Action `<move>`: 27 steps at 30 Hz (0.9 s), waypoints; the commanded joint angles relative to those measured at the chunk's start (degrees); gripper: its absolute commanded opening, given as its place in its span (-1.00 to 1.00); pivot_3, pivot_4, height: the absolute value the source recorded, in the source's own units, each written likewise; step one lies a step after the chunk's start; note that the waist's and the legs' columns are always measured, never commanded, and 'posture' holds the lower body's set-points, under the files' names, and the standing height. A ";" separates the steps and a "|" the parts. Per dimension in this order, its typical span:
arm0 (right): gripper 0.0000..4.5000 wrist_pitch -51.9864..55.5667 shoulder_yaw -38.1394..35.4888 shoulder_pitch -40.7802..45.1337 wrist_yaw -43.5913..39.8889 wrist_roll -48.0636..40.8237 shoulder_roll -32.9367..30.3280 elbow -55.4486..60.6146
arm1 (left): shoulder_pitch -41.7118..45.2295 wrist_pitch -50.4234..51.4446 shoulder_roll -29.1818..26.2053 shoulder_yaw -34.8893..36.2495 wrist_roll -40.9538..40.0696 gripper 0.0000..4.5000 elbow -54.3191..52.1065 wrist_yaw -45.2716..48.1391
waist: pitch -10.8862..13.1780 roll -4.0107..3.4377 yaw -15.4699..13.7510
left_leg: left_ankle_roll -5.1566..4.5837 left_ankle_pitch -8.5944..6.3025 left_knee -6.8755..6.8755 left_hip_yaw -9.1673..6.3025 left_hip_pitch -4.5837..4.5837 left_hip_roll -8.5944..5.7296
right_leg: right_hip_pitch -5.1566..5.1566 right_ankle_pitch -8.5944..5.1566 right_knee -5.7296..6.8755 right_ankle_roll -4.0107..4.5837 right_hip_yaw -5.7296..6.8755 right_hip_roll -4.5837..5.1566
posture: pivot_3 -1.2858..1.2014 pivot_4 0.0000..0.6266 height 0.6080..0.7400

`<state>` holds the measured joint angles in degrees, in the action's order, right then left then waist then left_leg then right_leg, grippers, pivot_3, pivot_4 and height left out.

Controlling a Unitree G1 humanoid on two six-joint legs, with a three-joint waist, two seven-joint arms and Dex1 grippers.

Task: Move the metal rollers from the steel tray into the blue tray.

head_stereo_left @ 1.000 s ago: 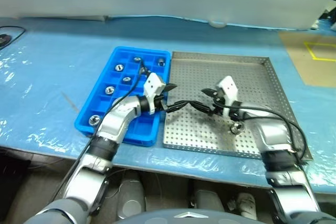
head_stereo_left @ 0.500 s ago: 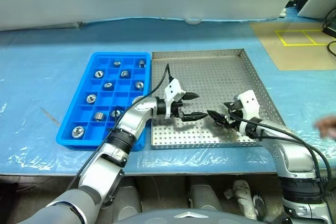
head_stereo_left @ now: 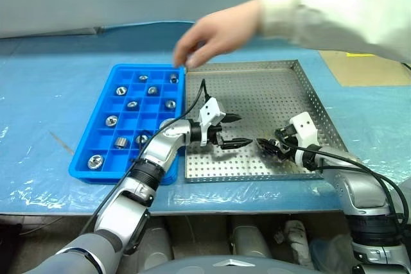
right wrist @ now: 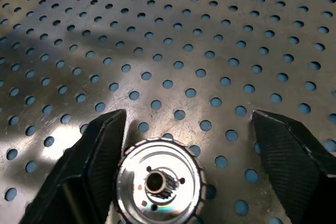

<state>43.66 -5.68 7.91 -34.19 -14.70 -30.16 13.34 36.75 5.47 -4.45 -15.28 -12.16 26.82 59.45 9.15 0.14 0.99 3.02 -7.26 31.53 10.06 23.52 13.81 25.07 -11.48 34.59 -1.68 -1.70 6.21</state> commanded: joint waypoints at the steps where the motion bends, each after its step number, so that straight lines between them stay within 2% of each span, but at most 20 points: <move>1: 0.22 -0.44 1.08 0.11 -0.63 -0.89 -0.10 0.14 | -0.18 -0.21 -0.70 0.75 0.07 0.90 -1.59 -0.14 | 0.00 0.00 0.00 | 0.00 0.00 0.00 0.00 0.00 0.00 | 0.00 0.00 0.00 0.00 0.00 0.00 | -0.27 -0.52 1.00; 4: -0.26 -0.57 0.57 0.25 -0.05 -0.91 0.06 0.01 | 0.28 -0.17 -0.94 1.16 -0.10 0.90 -1.25 -0.24 | 0.00 0.00 0.00 | 0.00 0.00 0.00 0.00 0.00 0.00 | 0.00 0.00 0.00 0.00 0.00 0.00 | -0.27 -0.52 1.00; 11: -0.26 -1.53 0.73 1.40 -0.30 -1.03 -0.21 -1.05 | 1.14 -0.60 -0.99 1.86 -0.12 0.90 -0.40 -0.80 | 0.00 0.00 -0.01 | 0.00 0.00 0.00 0.00 0.01 -0.01 | 0.01 0.00 0.00 0.00 0.00 0.00 | -0.25 -0.52 1.00; 27: -0.26 -8.72 9.59 14.71 -6.92 1.69 0.43 -15.95 | -6.60 3.17 -4.52 4.02 -0.73 0.90 -11.78 -7.92 | 0.00 0.01 -1.07 | 0.01 0.01 -0.10 0.00 0.01 0.00 | 0.04 0.00 0.02 0.02 0.04 0.02 | -0.05 -0.52 1.00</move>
<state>36.40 3.45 21.48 -40.30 -13.36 -29.53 -2.02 30.97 8.14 -8.56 -12.68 -12.22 17.25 52.30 9.16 0.14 -0.09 3.03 -7.25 31.43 10.06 23.53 13.81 25.11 -11.47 34.62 -1.65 -1.66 6.22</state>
